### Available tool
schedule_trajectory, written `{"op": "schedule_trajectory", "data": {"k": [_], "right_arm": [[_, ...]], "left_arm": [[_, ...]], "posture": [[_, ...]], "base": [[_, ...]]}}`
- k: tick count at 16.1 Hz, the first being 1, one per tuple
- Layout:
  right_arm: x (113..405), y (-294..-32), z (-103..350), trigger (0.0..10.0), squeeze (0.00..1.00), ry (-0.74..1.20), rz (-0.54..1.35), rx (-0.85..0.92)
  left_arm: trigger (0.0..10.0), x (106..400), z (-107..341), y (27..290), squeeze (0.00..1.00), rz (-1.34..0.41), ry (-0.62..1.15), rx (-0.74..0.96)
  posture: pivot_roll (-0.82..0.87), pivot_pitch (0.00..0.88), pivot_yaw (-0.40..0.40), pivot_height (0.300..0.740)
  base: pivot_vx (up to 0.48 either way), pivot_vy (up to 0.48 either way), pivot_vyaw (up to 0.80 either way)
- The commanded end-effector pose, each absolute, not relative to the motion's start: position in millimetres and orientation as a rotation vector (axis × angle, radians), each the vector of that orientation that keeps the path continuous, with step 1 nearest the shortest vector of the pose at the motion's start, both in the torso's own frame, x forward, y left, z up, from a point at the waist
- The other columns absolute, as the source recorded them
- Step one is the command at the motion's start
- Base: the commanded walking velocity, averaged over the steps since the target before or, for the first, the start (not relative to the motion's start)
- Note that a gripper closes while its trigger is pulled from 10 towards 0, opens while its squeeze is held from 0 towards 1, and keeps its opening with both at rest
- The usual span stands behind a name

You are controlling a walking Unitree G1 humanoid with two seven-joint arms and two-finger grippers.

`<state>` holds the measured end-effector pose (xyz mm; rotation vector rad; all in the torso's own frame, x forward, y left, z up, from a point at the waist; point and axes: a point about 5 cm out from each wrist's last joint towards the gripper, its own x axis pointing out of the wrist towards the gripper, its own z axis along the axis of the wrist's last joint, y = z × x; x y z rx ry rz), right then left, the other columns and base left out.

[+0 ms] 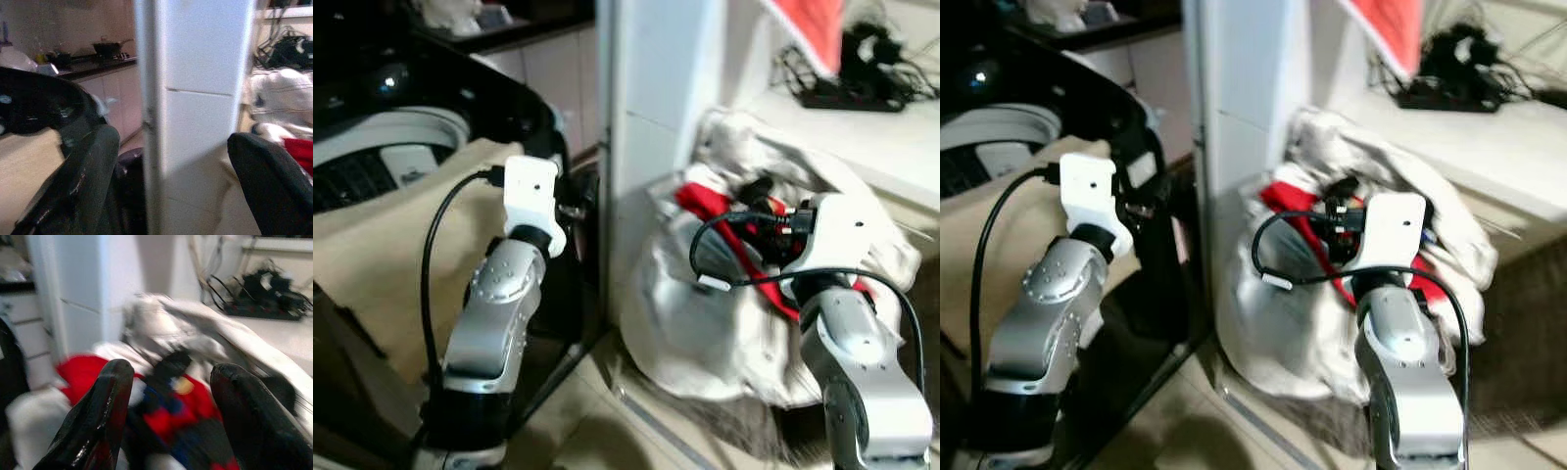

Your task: Clothes washing

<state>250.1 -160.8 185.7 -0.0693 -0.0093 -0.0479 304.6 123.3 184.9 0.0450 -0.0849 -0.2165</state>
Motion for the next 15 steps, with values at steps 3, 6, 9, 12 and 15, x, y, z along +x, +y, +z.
{"op": "schedule_trajectory", "data": {"k": [3,6,9,12,15], "right_arm": [[250,-165,184,10.0,0.00,-0.001,-0.064,-0.065],[250,-163,181,10.0,0.00,0.013,-0.028,-0.099],[250,-154,180,10.0,0.00,0.014,0.029,-0.107],[250,-156,181,10.0,0.00,0.006,-0.015,-0.057],[250,-164,188,10.0,0.00,-0.022,-0.046,-0.029]], "left_arm": [[10.0,305,189,121,0.00,-0.229,-0.096,0.049],[10.0,305,189,120,0.00,-0.233,-0.095,0.052],[10.0,305,192,122,0.00,-0.230,-0.099,0.047],[10.0,305,192,124,0.00,-0.224,-0.098,0.046],[10.0,307,192,120,0.00,-0.232,-0.097,0.034]], "posture": [[-0.19,0.000,-0.009,0.740],[-0.19,0.000,-0.004,0.740],[-0.19,0.000,-0.004,0.740],[-0.18,0.000,0.000,0.740],[-0.19,0.000,0.005,0.740]], "base": [[0.000,0.000,0.00],[0.000,0.000,0.27],[0.166,0.000,0.80],[0.275,0.000,0.53],[0.276,0.000,-0.25]]}}
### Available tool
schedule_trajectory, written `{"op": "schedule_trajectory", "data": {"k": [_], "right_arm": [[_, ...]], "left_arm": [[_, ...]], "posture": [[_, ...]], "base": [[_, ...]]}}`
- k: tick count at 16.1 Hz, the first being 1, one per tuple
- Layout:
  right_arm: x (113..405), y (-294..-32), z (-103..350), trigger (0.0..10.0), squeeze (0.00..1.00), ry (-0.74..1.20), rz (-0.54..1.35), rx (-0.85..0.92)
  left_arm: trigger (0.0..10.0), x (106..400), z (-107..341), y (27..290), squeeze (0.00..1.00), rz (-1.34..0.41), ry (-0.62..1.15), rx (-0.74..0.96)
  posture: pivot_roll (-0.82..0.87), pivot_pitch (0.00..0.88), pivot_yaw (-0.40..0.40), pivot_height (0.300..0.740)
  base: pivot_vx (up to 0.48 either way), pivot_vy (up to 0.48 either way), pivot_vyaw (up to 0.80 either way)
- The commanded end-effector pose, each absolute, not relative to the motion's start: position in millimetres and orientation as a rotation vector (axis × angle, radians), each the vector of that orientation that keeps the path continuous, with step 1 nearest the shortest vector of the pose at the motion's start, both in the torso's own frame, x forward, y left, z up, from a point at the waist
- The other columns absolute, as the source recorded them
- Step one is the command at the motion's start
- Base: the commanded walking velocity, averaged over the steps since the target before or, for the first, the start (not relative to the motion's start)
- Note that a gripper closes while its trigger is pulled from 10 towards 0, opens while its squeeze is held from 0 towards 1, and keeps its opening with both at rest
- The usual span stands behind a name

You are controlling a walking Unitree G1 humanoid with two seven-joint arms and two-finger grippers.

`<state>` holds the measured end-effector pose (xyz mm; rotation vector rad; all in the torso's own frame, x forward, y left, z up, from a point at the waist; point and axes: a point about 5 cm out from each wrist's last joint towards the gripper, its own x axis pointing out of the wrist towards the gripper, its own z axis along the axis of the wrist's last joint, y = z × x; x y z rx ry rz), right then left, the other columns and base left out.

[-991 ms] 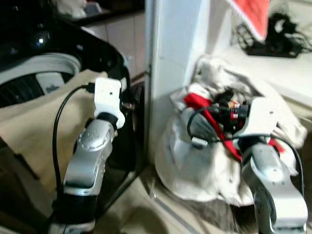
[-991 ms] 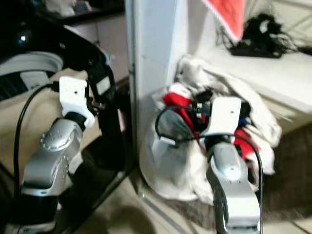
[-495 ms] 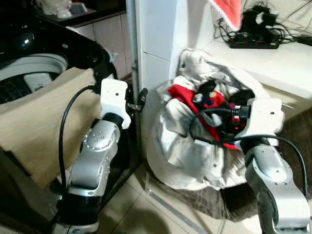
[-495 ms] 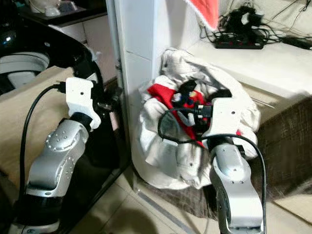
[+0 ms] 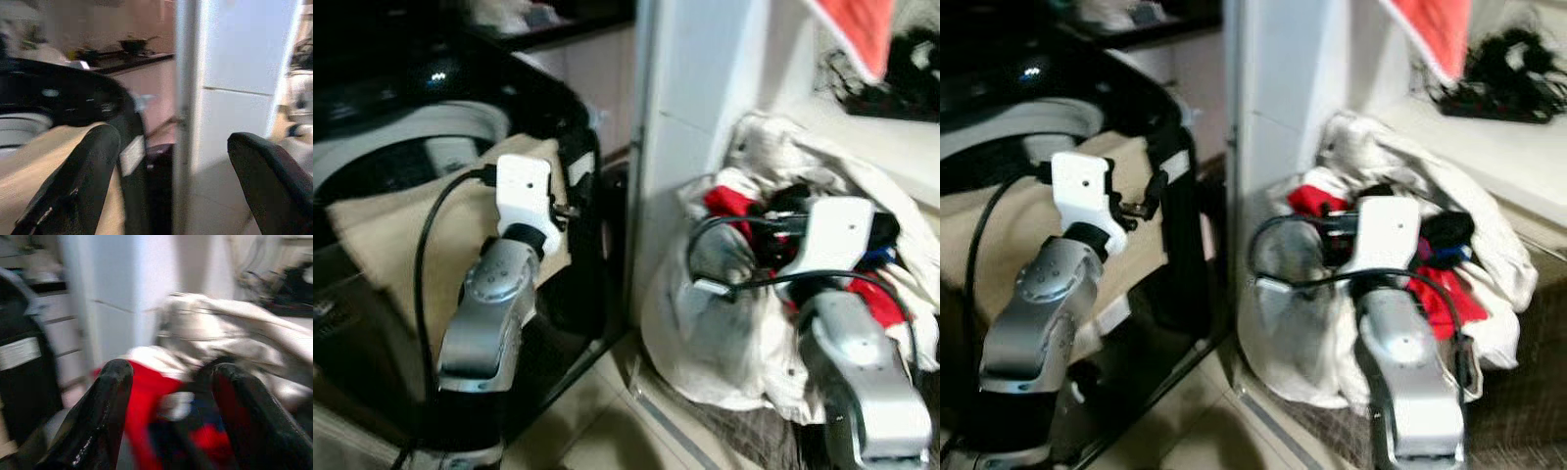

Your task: Clothes washing

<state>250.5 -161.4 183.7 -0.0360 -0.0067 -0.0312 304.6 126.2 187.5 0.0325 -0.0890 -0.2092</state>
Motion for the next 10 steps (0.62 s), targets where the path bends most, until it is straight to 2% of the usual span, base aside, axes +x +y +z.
{"op": "schedule_trajectory", "data": {"k": [1,2,8,10], "right_arm": [[250.4,-163.9,188.5,10.0,0.00,-0.026,-0.046,-0.029],[250.4,-163.6,189.6,10.0,0.00,-0.032,-0.040,-0.037],[249.7,-161.8,189.3,10.0,0.00,-0.033,-0.048,-0.069],[249.8,-162.1,188.3,10.0,0.00,-0.031,-0.055,-0.070]], "left_arm": [[10.0,306.7,192.3,120.2,0.00,-0.233,-0.098,0.032],[10.0,307.1,192.5,120.1,0.00,-0.232,-0.099,0.032],[10.0,309.2,194.1,118.1,0.00,-0.259,-0.107,0.023],[10.0,310.8,195.0,117.9,0.00,-0.264,-0.106,0.020]], "posture": [[-0.19,0.000,0.005,0.740],[-0.20,0.000,0.006,0.740],[-0.20,0.000,0.019,0.740],[-0.20,0.000,0.021,0.740]], "base": [[0.277,0.000,-0.74],[0.270,0.000,-0.75],[0.000,0.000,0.00],[0.000,0.289,0.00]]}}
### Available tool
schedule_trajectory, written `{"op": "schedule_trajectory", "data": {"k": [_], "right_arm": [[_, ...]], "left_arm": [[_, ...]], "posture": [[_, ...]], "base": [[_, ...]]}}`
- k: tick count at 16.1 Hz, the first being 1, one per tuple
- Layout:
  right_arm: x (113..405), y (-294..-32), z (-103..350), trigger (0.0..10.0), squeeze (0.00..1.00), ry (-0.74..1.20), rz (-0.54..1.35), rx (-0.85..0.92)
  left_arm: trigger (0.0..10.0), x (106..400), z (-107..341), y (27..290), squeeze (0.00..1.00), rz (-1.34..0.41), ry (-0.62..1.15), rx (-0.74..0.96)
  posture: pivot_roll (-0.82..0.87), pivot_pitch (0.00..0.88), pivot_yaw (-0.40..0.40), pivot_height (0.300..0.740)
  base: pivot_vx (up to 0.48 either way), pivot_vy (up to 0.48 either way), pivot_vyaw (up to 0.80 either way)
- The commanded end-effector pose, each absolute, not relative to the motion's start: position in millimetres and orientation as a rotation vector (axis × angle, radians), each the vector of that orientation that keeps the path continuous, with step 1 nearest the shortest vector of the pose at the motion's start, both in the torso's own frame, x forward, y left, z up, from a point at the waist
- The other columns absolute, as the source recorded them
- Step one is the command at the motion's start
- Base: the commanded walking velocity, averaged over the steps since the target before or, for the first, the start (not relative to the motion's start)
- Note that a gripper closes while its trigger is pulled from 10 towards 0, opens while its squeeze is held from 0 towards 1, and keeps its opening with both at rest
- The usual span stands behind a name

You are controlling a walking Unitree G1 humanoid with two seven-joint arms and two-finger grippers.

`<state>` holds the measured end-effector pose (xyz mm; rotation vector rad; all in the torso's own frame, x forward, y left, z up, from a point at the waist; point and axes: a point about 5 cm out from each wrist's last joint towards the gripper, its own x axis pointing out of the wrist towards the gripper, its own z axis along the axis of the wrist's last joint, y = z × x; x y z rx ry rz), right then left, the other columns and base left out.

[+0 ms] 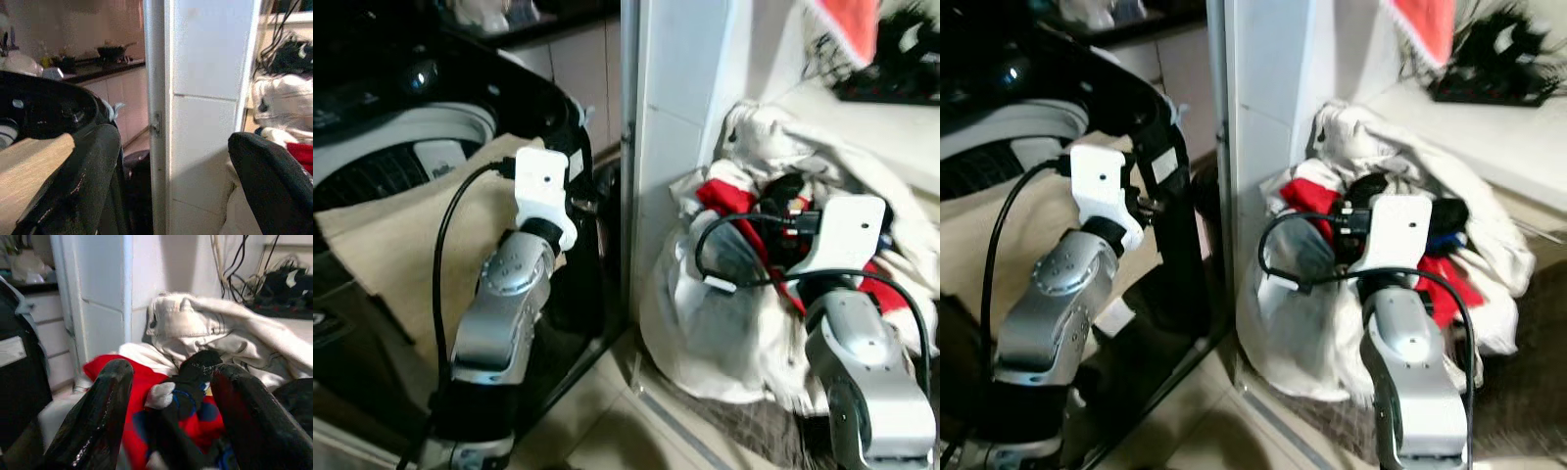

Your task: Clothes washing

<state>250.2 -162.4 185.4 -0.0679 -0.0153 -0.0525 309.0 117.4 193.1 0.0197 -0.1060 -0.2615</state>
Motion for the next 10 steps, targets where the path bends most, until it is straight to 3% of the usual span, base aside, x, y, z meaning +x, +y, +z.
{"op": "schedule_trajectory", "data": {"k": [1,9,10], "right_arm": [[250.7,-162.0,188.3,10.0,0.00,-0.031,-0.057,-0.070],[250.9,-164.2,182.1,10.0,0.00,-0.012,-0.077,-0.057],[250.6,-164.3,181.9,10.0,0.00,-0.011,-0.078,-0.058]], "left_arm": [[10.0,310.6,194.4,118.3,0.00,-0.267,-0.102,0.025],[10.0,309.1,192.7,119.4,0.00,-0.269,-0.092,0.040],[10.0,309.0,193.0,118.9,0.00,-0.272,-0.100,0.088]], "posture": [[-0.19,0.000,0.021,0.740],[-0.18,0.000,0.016,0.740],[-0.18,0.000,0.016,0.740]], "base": [[0.000,0.300,0.00],[0.000,0.349,0.00],[0.000,0.000,0.00]]}}
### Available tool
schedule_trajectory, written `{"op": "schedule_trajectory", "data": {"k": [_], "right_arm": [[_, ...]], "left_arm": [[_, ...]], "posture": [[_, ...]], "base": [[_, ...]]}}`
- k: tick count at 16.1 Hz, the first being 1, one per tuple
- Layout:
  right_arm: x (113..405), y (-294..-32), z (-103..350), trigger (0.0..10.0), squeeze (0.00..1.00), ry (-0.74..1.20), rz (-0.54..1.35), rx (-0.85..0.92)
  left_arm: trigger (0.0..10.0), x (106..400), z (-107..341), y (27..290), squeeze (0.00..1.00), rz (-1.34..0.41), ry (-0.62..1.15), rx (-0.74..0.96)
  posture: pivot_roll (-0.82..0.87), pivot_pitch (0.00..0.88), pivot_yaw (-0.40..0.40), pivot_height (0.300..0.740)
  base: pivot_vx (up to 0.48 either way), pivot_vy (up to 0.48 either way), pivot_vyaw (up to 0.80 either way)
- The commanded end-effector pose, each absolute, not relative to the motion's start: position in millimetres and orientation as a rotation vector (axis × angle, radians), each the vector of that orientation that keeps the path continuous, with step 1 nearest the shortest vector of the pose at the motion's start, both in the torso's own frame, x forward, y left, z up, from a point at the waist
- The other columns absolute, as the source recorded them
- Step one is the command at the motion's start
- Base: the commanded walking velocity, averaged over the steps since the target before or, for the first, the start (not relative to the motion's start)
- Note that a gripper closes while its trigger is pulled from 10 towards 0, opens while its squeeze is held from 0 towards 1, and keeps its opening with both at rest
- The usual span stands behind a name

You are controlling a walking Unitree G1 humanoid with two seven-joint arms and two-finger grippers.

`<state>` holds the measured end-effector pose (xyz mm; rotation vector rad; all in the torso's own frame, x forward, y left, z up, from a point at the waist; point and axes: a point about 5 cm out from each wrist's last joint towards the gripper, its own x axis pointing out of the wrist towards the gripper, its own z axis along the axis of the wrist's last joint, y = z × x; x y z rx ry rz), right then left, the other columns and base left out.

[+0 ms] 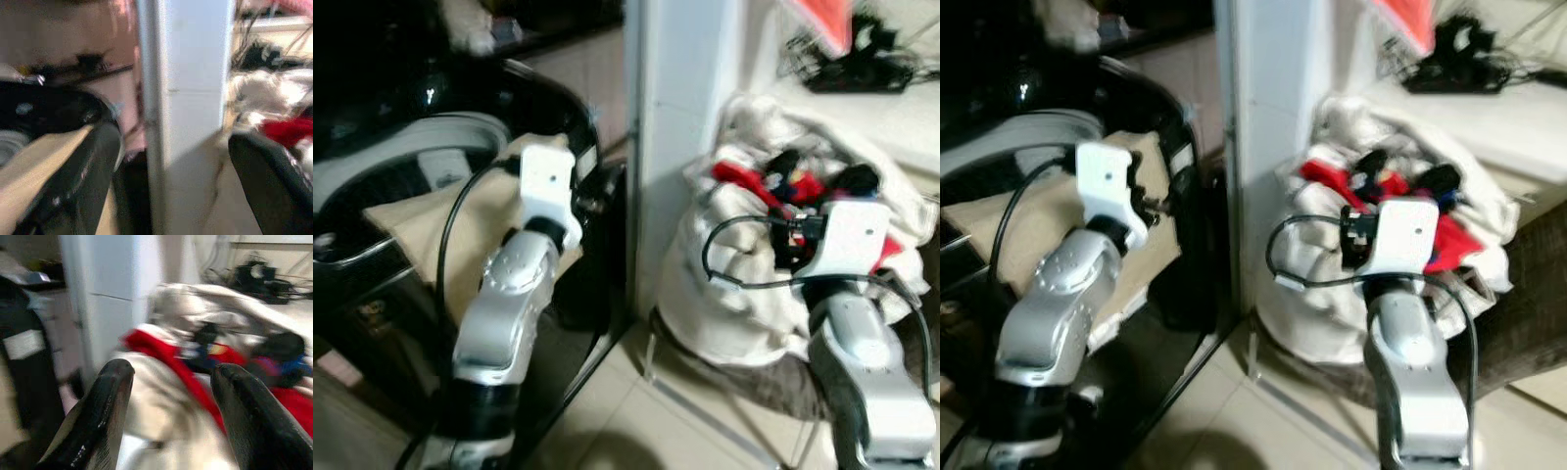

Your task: Clothes washing

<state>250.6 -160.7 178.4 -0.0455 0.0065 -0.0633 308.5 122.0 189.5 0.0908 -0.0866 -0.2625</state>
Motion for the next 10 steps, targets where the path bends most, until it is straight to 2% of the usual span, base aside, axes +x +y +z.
{"op": "schedule_trajectory", "data": {"k": [1,4,5,10], "right_arm": [[250.3,-164.5,181.9,10.0,0.00,-0.011,-0.079,-0.059],[250.3,-166.4,182.1,10.0,0.00,-0.011,-0.088,-0.063],[250.0,-167.6,182.1,10.0,0.00,-0.011,-0.092,-0.065],[248.9,-170.0,182.0,10.0,0.00,-0.010,-0.100,-0.074]], "left_arm": [[10.0,309.2,192.0,118.3,0.00,-0.275,-0.095,0.133],[10.0,308.9,192.1,116.7,0.00,-0.270,-0.101,0.104],[10.0,310.1,191.9,118.7,0.00,-0.252,-0.088,0.055],[10.0,310.3,192.2,117.0,0.00,-0.273,-0.093,0.083]], "posture": [[-0.18,0.000,0.016,0.740],[-0.18,0.000,0.017,0.740],[-0.19,0.000,0.018,0.740],[-0.19,0.000,0.019,0.740]], "base": [[0.000,0.000,0.00],[0.000,-0.480,0.00],[0.000,0.000,0.00],[0.000,0.000,0.00]]}}
